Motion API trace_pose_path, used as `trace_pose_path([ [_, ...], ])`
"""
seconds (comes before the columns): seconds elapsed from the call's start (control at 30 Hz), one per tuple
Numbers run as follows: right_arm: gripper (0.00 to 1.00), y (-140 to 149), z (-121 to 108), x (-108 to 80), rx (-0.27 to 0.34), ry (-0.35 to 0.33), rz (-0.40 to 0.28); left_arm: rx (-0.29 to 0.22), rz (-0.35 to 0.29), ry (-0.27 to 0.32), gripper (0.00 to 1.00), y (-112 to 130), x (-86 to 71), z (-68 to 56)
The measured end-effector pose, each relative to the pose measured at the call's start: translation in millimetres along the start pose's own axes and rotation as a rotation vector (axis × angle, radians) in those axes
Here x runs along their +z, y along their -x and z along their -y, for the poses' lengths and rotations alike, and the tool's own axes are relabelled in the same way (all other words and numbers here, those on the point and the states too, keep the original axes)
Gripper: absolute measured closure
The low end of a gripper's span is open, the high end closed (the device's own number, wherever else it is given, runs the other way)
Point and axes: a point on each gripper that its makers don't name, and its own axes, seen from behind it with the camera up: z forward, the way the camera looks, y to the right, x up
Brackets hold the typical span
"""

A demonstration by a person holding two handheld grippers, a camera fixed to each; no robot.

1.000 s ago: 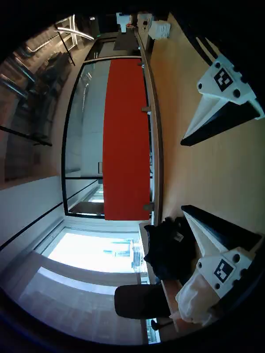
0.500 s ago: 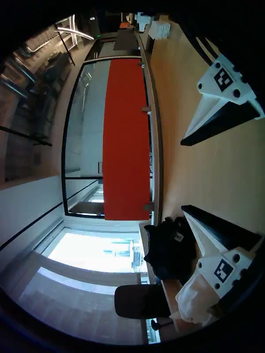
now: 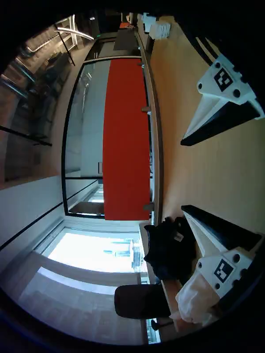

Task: Fold towel

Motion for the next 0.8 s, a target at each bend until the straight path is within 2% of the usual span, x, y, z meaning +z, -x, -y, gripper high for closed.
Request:
trace_pose_path([
  [0.3,0.00,-1.2,1.1,0.2,0.017,-0.009,-0.004,0.000,0.000,0.000,0.01,0.0,-0.2,0.1],
  [0.8,0.00,3.7,8.1,-1.6,-0.006,-0.015,-0.018,0.001,0.000,0.000,0.01,0.8,-0.2,0.6],
])
